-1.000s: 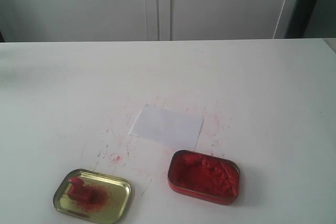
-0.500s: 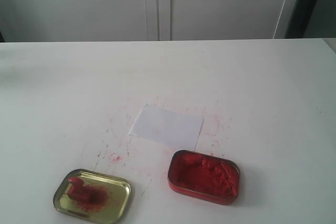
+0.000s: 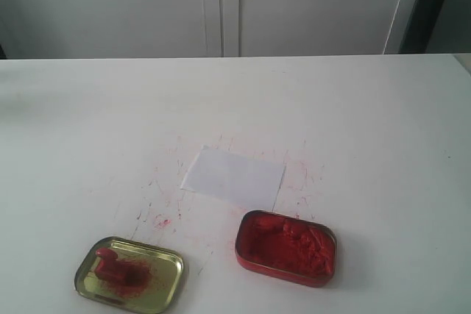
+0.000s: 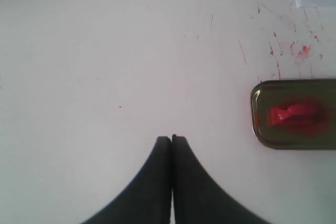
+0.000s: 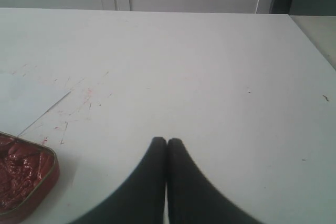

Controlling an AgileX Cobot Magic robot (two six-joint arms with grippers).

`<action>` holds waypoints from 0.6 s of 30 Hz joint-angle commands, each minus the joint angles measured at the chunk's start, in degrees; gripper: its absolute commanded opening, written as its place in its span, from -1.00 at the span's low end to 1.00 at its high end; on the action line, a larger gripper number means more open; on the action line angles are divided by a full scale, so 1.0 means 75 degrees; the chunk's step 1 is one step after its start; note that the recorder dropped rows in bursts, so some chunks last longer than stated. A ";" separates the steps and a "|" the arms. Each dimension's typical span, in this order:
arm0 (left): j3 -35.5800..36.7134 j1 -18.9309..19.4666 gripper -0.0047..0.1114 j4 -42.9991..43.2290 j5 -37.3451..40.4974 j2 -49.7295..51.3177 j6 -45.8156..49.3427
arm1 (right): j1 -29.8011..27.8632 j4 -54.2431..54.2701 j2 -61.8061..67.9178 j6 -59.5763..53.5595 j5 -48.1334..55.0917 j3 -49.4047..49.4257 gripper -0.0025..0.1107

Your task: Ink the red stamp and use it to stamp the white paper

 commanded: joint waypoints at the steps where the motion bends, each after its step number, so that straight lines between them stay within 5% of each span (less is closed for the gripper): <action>1: -0.0335 0.0006 -0.92 -0.0027 0.0524 0.0663 0.0183 | -0.0029 -0.0021 -0.0043 -0.0074 -0.0113 0.0040 -0.96; 18: -0.1374 -0.0299 -0.92 -0.0185 0.1587 0.2768 0.0433 | -0.0029 -0.0021 -0.0043 -0.0074 -0.0113 0.0040 -0.96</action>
